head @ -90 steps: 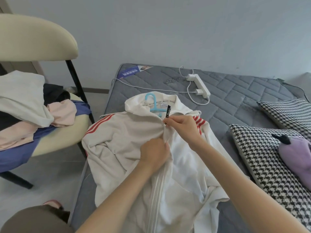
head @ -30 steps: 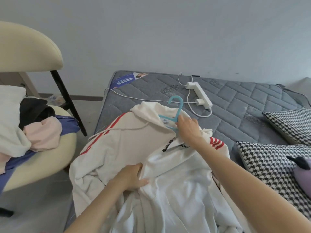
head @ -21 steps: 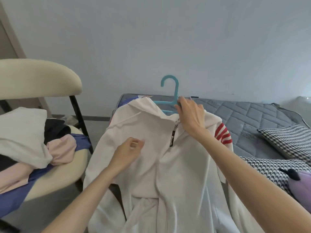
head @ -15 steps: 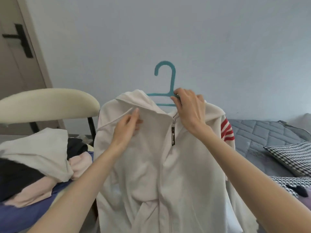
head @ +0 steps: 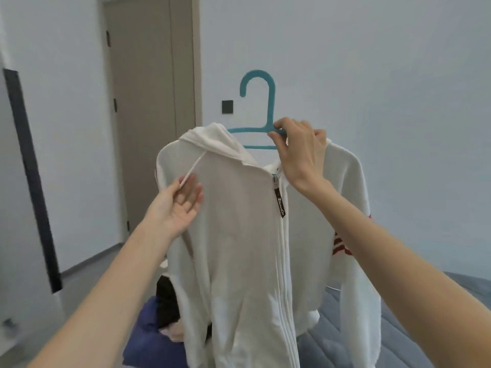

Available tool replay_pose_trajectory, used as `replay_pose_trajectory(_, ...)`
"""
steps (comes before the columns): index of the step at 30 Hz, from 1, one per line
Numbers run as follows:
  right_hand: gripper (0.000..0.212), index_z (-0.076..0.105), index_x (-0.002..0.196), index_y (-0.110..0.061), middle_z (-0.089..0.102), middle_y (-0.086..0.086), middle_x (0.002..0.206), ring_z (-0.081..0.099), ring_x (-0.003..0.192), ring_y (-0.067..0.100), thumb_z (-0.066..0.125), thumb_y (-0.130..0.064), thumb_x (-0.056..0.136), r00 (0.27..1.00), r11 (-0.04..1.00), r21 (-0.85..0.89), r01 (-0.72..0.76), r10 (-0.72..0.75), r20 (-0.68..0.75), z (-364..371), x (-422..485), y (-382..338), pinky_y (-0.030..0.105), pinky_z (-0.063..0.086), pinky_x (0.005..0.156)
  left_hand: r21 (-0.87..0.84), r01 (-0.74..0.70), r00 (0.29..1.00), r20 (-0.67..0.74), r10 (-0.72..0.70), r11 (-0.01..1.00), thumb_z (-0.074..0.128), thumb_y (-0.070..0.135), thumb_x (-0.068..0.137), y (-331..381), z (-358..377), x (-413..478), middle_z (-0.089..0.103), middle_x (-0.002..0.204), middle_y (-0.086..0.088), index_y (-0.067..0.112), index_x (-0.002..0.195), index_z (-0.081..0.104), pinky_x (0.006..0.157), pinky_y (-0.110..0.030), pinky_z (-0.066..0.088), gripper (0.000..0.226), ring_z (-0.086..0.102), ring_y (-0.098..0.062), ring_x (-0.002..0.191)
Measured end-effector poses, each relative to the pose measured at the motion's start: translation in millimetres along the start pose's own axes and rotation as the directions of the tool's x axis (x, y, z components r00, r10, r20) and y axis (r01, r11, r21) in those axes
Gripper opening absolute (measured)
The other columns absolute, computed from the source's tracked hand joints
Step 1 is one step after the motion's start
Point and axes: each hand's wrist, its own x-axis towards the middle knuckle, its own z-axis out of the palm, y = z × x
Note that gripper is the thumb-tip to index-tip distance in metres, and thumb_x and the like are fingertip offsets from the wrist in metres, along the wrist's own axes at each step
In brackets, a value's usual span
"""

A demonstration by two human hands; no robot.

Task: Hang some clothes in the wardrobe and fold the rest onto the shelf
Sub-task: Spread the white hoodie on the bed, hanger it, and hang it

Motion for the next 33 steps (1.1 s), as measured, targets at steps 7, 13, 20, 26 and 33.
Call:
replay_pose_trajectory(7, 0.014, 0.065, 0.102, -0.02, 0.062, -0.008, 0.089, 0.05, 0.092, 0.014, 0.053, -0.026, 0.097, 0.993, 0.945, 0.305, -0.118, 0.112, 0.036, 45.9, 17.5, -112.6, 0.028, 0.018, 0.078, 0.151, 0.17, 0.965, -0.226, -0.133, 0.974, 0.041, 0.013, 0.1, 43.6, -109.9, -55.5, 0.07, 0.06, 0.0, 0.007, 0.083, 0.061, 0.043, -0.022, 0.053, 0.027, 0.065, -0.014, 0.045)
replay_pose_trajectory(13, 0.013, 0.065, 0.099, -0.021, 0.062, -0.008, 0.09, 0.055, 0.098, 0.02, 0.053, -0.026, 0.096, 0.971, 0.85, 0.485, -0.205, 0.113, 0.212, 87.9, 8.8, -189.2, 0.03, 0.018, 0.079, 0.538, 0.23, 0.933, -0.358, -0.028, 0.811, 0.027, 0.038, 0.103, 64.3, -189.2, -90.6, 0.071, 0.061, 0.001, 0.006, 0.085, 0.065, 0.041, -0.017, 0.048, 0.053, 0.061, -0.011, 0.042)
replay_pose_trajectory(20, 0.013, 0.066, 0.098, -0.021, 0.067, -0.008, 0.095, 0.058, 0.098, 0.017, 0.057, -0.03, 0.095, 0.919, 0.777, 0.593, -0.209, -0.05, 0.39, 126.6, -24.4, -267.8, 0.03, 0.022, 0.082, 0.926, -0.156, 0.645, 0.358, 0.675, -0.343, 0.048, 0.033, 0.098, 140.4, -177.9, -131.4, 0.056, 0.085, 0.007, 0.026, 0.108, 0.055, 0.068, -0.031, 0.046, 0.015, 0.053, -0.011, 0.079)
replay_pose_trajectory(26, 0.013, 0.068, 0.097, -0.02, 0.069, -0.004, 0.091, 0.064, 0.091, 0.02, 0.061, -0.031, 0.092, 0.874, 0.712, 0.685, -0.157, -0.223, 0.432, 132.9, -45.8, -311.9, 0.044, 0.043, 0.094, 0.561, 0.149, 0.534, 0.647, 0.544, -0.814, 0.077, 0.019, 0.075, 190.8, -195.4, -129.7, 0.045, 0.089, -0.005, 0.028, 0.119, 0.061, 0.06, -0.035, 0.041, 0.048, 0.047, -0.026, 0.078)
replay_pose_trajectory(33, 0.008, 0.058, 0.096, -0.023, 0.044, -0.013, 0.095, 0.04, 0.093, 0.008, 0.053, -0.03, 0.097, 0.855, 0.78, 0.626, 0.007, -0.329, 0.401, 141.5, -58.7, -323.0, 0.032, 0.021, 0.08, 0.515, 0.204, 0.496, 0.679, 0.541, -0.833, 0.078, -0.006, 0.064, 201.8, -223.3, -145.1, 0.052, 0.087, -0.008, 0.011, 0.094, 0.065, 0.051, -0.029, 0.043, 0.037, 0.05, -0.025, 0.078)
